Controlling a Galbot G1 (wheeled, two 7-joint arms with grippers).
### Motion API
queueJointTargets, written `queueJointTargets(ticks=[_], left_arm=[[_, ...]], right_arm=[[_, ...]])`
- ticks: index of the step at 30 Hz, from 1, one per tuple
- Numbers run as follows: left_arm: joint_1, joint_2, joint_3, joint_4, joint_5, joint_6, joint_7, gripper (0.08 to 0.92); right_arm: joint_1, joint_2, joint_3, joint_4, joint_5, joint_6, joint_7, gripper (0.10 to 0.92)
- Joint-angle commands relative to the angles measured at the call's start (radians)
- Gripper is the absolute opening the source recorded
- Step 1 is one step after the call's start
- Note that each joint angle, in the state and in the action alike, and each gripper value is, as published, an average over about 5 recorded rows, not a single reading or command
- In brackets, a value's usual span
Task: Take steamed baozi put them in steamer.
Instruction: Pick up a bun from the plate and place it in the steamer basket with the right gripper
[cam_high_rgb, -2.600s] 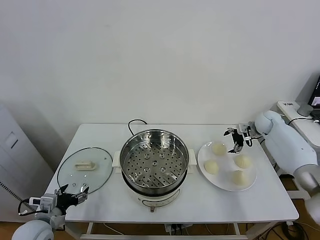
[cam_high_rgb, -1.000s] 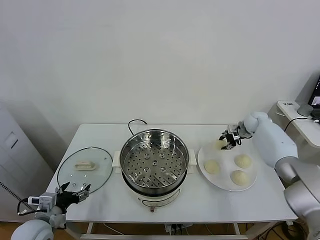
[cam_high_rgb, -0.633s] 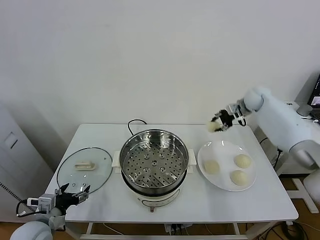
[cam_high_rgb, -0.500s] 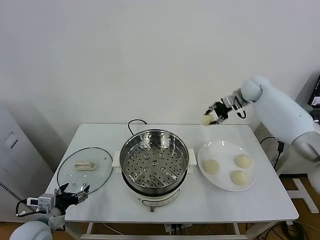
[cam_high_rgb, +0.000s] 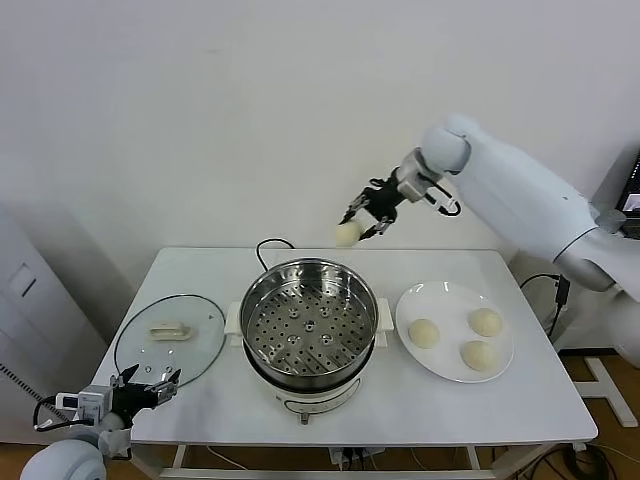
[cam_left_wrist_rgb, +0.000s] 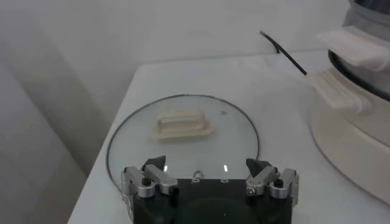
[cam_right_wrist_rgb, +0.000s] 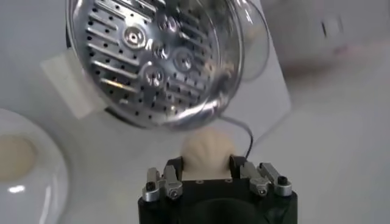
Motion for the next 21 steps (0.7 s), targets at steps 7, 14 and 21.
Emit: queueJointTargets(ticks=[7, 14, 21], left_arm=[[-0.003, -0.007, -0.002, 0.012, 0.013, 0.003, -0.005, 0.823], [-0.006, -0.008, -0.002, 0.008, 0.013, 0.009, -0.008, 0.823], [-0.005, -0.010, -0.001, 0.009, 0.013, 0.010, -0.008, 0.823]], right_arm=[[-0.132, 0.068, 0.000, 0.124, -0.201, 0.102, 0.009, 0.499], [-0.200, 0.123, 0.064, 0.087, -0.338, 0.102, -0.001, 0.501], [-0.240, 0.179, 0.111, 0.043, -0.442, 0.102, -0.001, 0.499]])
